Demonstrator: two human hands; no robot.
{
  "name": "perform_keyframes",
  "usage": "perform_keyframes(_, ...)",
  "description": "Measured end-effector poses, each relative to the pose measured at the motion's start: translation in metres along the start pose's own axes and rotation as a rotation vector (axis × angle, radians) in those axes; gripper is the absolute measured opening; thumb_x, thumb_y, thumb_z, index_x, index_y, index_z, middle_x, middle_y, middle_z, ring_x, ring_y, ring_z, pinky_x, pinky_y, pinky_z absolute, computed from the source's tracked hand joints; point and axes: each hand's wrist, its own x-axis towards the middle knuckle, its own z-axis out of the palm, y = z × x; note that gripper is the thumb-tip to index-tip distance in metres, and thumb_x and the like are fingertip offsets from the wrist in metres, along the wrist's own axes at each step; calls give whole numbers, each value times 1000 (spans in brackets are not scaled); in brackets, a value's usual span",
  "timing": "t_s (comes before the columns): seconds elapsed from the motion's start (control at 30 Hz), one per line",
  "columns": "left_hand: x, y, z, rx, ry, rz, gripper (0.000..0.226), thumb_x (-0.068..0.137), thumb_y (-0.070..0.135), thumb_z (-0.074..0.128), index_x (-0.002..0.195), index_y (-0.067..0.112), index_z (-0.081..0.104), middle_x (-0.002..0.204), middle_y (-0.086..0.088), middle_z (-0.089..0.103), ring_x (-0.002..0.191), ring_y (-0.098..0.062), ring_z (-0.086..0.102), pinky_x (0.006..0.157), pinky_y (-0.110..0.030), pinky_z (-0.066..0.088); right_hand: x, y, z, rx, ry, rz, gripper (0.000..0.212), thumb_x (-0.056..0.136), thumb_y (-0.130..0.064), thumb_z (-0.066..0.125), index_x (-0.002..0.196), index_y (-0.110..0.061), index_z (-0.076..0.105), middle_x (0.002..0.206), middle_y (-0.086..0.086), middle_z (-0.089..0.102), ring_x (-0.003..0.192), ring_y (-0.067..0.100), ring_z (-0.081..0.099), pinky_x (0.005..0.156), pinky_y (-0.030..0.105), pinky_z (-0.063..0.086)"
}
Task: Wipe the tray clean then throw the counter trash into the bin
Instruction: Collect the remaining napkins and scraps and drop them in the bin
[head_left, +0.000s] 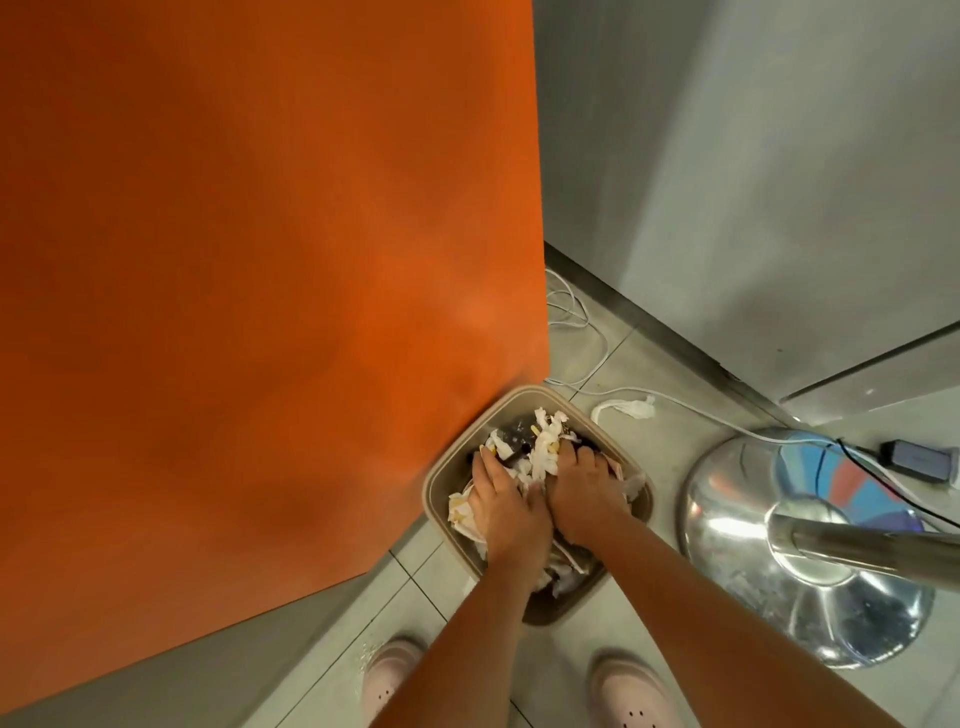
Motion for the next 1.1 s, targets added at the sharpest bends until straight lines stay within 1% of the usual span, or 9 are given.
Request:
perform_keyframes(0.13,-4,16,-26,-101,-132,-78,89,80,22,52,150,24,-2,159,0,2,144,-31,5,117,-50,12,-20,-3,-23,164,-58,-53,72,95,-34,45,150,-10,6,151,17,27,139,33,25,114,46,24)
perform_keyframes(0.23,7,2,-30,-144,-185,-174,109,52,36,55,145,42,-2,154,3,27,131,-38,38,104,-60,35,-45,-10,-46,216,-88,-86,73,94,-28,48,151,-11,7,152,13,27,139,31,27,112,42,27)
perform_keyframes(0.4,-19,38,-74,-224,-256,-179,114,49,23,62,149,33,7,149,-2,34,121,-35,51,96,-48,47,-79,-19,-84,199,-117,-104,65,95,-20,43,152,-14,11,154,8,26,139,27,30,111,36,28)
perform_keyframes(0.53,-71,94,-134,-340,-238,-168,74,75,5,64,141,18,36,129,-7,55,114,-28,57,92,-35,47,-109,-27,-114,349,-47,-112,55,90,-14,42,144,-24,36,142,3,48,126,23,48,103,32,40)
perform_keyframes(0.7,-125,132,-201,-401,-199,-154,35,88,8,55,122,17,55,85,-2,60,55,-9,49,43,-13,35,-166,-48,-173,522,89,-181,38,86,-12,49,116,-33,58,108,-6,65,99,16,63,82,27,49)
perform_keyframes(0.8,-158,154,-249,-450,-164,-133,19,93,13,51,111,19,57,92,5,60,69,-6,55,60,-17,44,-208,-69,-220,637,151,-248,36,91,-6,47,94,-41,57,94,-8,64,80,13,63,66,24,47)
perform_keyframes(0.9,-193,178,-298,-527,-99,-112,21,93,16,53,113,20,60,114,5,60,103,-13,57,94,-29,47,-251,-90,-267,705,195,-329,24,94,-13,52,105,-33,60,103,-5,65,90,13,63,78,26,50)
perform_keyframes(0.97,-220,195,-332,-545,-81,-61,21,94,18,52,113,22,60,115,8,59,105,-11,55,94,-27,44,-282,-105,-300,726,222,-399,18,92,-16,57,104,-30,61,101,-8,65,93,10,61,86,25,48)
perform_keyframes(1.1,-278,232,-397,-612,-110,53,16,93,21,54,106,25,62,108,4,66,99,-11,61,76,-20,44,-350,-139,-369,752,287,-573,13,87,-20,65,80,-31,67,74,-2,67,76,18,64,74,32,50)
